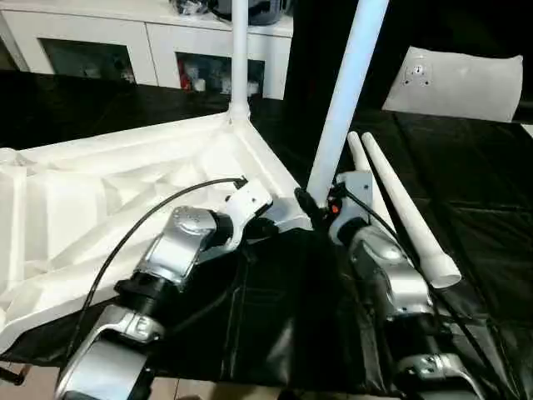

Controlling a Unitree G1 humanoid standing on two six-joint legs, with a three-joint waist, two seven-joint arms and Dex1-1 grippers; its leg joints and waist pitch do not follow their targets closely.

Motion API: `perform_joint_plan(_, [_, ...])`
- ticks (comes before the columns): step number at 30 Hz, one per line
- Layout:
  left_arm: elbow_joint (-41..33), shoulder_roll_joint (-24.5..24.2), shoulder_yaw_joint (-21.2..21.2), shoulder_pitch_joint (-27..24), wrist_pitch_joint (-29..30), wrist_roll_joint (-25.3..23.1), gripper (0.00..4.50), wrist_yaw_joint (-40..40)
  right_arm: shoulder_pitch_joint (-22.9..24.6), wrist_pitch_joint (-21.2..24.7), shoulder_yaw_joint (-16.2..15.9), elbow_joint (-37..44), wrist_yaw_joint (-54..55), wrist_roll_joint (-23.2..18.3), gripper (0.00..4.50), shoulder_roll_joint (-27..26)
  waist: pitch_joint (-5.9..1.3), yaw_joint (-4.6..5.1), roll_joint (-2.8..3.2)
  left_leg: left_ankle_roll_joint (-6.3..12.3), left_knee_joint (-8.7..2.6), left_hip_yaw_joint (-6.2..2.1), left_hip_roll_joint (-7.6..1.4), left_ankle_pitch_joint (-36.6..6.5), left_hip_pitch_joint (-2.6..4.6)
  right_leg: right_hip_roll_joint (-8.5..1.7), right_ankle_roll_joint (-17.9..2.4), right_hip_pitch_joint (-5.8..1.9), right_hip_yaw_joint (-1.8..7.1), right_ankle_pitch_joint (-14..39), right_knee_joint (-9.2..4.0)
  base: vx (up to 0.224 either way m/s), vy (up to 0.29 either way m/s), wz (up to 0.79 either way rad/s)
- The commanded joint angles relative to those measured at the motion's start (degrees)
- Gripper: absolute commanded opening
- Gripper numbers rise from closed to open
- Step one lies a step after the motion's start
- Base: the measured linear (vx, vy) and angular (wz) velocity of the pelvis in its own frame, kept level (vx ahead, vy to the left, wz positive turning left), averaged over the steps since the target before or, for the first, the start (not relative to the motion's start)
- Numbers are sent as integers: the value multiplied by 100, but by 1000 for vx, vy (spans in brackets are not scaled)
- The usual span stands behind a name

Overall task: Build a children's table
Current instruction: Rotate leg to tighten

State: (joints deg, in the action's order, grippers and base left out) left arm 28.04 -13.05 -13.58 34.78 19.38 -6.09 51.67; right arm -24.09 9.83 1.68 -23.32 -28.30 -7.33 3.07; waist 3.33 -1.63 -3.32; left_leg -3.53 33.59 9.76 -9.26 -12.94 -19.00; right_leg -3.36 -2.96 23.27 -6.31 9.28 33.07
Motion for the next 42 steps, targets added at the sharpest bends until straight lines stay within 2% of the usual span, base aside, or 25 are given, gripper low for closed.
perform_joint_plan(1, [-71,-36,11,-29,-381,239,0,213,106,21,-312,58,-639,-157,371,89,-328,-18,-29,812,-353,-123,-393,-168,-86,-612,-834,-382,419,1485,-380,0,0,0])
perform_joint_plan(2, [-37,-186,-37,-52,-583,256,0,480,115,10,-335,114,-1028,-201,382,362,-328,-25,-20,844,-345,-116,-391,-175,-78,-621,-859,-378,422,1517,-383,0,0,0])
perform_joint_plan(3, [-32,-208,-45,-55,-621,261,0,525,116,13,-341,122,-1087,-208,382,404,-323,-34,-21,863,-341,-113,-385,-191,-86,-618,-846,-384,417,1608,-398,0,0,0])
perform_joint_plan(6, [19,-484,-181,-86,-1042,319,0,1132,103,-19,-464,203,-1911,-247,417,956,-318,-49,-12,830,-347,-115,-409,-232,-66,-603,-790,-370,410,1772,-406,0,0,0])
perform_joint_plan(8, [90,-676,-315,-81,-1259,288,0,1494,78,-43,-526,256,-2494,-331,417,1280,-320,-62,-5,850,-339,-122,-414,-273,-62,-605,-802,-369,409,1754,-403,0,0,0])
perform_joint_plan(9, [126,-744,-372,-81,-1398,283,0,1658,62,-51,-537,271,-2682,-378,417,1371,-324,-59,-22,828,-343,-120,-432,-264,-54,-611,-851,-360,416,1703,-388,0,0,0])
perform_joint_plan(11, [222,-904,-473,-69,-1665,320,0,2108,-8,-62,-597,240,-3237,-493,417,1621,-324,-73,-20,842,-339,-120,-424,-268,-61,-613,-893,-369,414,1645,-380,0,0,0])
perform_joint_plan(17, [402,-1110,-576,45,-1964,412,0,2798,-122,-129,-833,128,-4147,-642,417,1948,-315,-147,-40,747,-343,-112,-450,-253,-40,-628,-944,-365,420,1703,-369,0,0,0])
perform_joint_plan(21, [576,-1324,-734,157,-2195,425,0,3380,-252,-25,-1029,-28,-4742,-694,388,2034,-319,-215,-33,712,-339,-98,-464,-220,-40,-613,-990,-372,406,1564,-338,0,0,0])
perform_joint_plan(23, [618,-1357,-760,176,-2251,403,0,3473,-276,-25,-1074,-61,-4850,-691,361,2041,-322,-229,-29,673,-339,-101,-482,-190,-41,-624,-998,-370,408,1495,-324,0,0,0])
perform_joint_plan(25, [666,-1399,-789,205,-2310,379,0,3575,-300,-8,-1132,-100,-4988,-701,354,2046,-329,-246,-27,624,-338,-102,-486,-190,-39,-637,-1027,-374,410,1462,-316,0,0,0])
perform_joint_plan(26, [708,-1429,-804,235,-2347,364,0,3637,-322,8,-1184,-133,-5086,-712,330,2052,-332,-255,-33,616,-332,-96,-472,-204,-46,-627,-1032,-381,403,1471,-315,0,0,0])
perform_joint_plan(30, [805,-1453,-805,307,-2408,368,0,3701,-358,-7,-1250,-191,-5189,-715,313,2051,-334,-297,-24,570,-330,-94,-477,-181,-40,-630,-1004,-375,408,1504,-312,0,0,0])
perform_joint_plan(32, [887,-1463,-830,351,-2475,378,0,3761,-377,6,-1259,-230,-5291,-745,287,2029,-340,-325,-47,547,-330,-90,-474,-174,-38,-631,-966,-381,407,1544,-316,0,0,0])
perform_joint_plan(33, [887,-1463,-830,351,-2475,378,0,3761,-377,6,-1259,-230,-5291,-745,278,2029,-342,-341,-40,532,-332,-91,-476,-159,-34,-633,-957,-379,408,1541,-311,0,0,0])
perform_joint_plan(39, [990,-1453,-828,393,-2550,374,0,3828,-373,29,-1295,-236,-5439,-770,226,2012,-351,-345,-42,499,-327,-93,-470,-129,-44,-633,-932,-386,406,1516,-305,0,0,0])
perform_joint_plan(42, [1041,-1450,-835,420,-2575,374,0,3824,-363,46,-1315,-236,-5472,-782,215,2014,-351,-345,-43,495,-325,-91,-464,-128,-48,-629,-926,-389,404,1512,-305,0,0,0])
